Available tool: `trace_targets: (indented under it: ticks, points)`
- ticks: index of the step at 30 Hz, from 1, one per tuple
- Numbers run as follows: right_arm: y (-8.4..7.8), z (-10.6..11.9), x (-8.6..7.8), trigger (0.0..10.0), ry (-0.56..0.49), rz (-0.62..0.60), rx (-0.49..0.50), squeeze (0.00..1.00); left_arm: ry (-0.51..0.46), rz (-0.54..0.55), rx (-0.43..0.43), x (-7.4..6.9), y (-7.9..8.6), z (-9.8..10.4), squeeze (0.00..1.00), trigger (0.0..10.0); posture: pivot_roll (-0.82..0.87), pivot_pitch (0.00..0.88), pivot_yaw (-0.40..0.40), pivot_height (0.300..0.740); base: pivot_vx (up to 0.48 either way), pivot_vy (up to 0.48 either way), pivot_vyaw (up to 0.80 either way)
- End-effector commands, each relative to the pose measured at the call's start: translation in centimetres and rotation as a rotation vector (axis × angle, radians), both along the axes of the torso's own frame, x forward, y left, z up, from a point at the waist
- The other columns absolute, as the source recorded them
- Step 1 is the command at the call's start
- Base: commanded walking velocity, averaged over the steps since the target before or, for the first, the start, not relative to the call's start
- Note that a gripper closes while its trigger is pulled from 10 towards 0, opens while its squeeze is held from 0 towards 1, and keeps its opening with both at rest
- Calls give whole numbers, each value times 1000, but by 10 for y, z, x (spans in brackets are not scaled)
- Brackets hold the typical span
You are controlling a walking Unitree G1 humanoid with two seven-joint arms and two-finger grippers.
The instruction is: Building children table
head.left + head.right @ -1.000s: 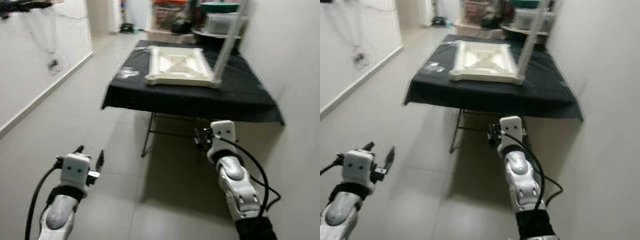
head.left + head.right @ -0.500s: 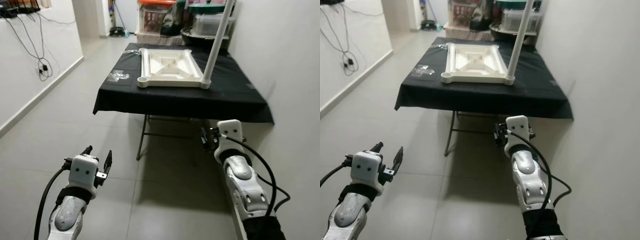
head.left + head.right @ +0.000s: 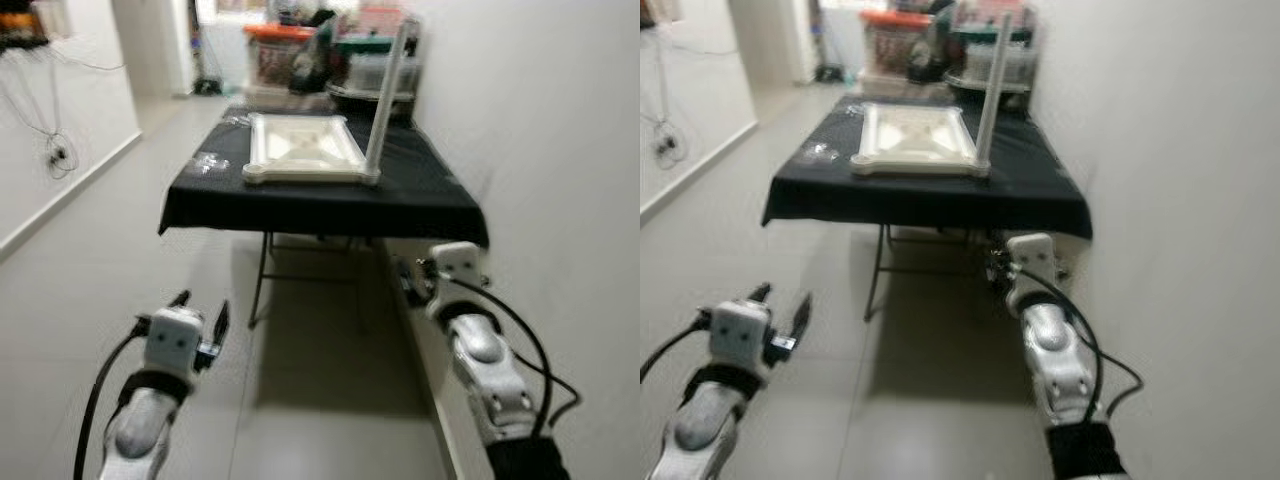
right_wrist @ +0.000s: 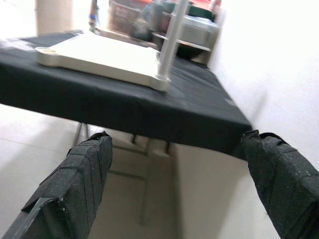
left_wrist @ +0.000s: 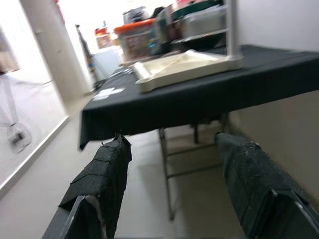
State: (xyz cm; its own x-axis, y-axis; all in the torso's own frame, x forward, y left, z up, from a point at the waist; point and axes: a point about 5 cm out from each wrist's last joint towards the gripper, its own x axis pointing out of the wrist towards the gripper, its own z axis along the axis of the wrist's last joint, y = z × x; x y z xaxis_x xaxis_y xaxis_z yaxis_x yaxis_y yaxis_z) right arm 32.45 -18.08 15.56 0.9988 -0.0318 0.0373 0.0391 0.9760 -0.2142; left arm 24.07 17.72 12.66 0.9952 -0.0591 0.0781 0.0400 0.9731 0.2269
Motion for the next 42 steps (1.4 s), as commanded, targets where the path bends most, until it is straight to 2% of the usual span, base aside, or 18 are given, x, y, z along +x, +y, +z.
trace_targets:
  ticks: [1, 4, 10, 11, 20, 22, 29, 36, 42]
  points:
    - [8, -1, 1, 10000, 8, 29, -8, 0, 6, 12, 4, 1, 4, -2, 0, 10000, -52, 0, -93, 740, 0, 0, 0]
    - [8, -1, 1, 10000, 5, 33, -34, 0, 6, 12, 3, 1, 4, -2, 0, 10000, -53, 0, -92, 740, 0, 0, 658]
    - [7, 1, 1, 10000, -6, 32, -12, 0, 7, 6, 5, 1, 2, -2, 0, 10000, -58, 0, -90, 740, 0, 0, 350]
    - [8, 0, 0, 10000, -9, 41, -40, 0, 7, 3, 7, 2, 2, -2, 0, 10000, -60, 0, -89, 740, 0, 0, 800]
    - [8, -1, -1, 10000, -4, 43, -29, 0, 7, -2, 8, 2, 1, -3, 0, 10000, -60, 0, -88, 740, 0, 0, 800]
    - [5, 0, -1, 10000, -9, 21, 26, 0, 8, -4, 8, 2, 1, -3, 0, 10000, -60, 0, -88, 740, 0, 0, 0]
    - [4, 0, 0, 10000, -7, 24, 5, 0, 8, -7, 8, 3, 0, -3, 0, 10000, -59, 0, -90, 740, 0, 0, 0]
    - [5, 0, 0, 10000, -8, 24, 1, 0, 9, -14, 7, 3, -2, -3, 0, 10000, -59, 0, -89, 740, 0, -469, 0]
    - [4, -1, 0, 10000, -7, 20, 3, 0, -9, -10, -10, 3, -1, -1, 0, 10000, -59, 0, -87, 740, 0, 0, 0]
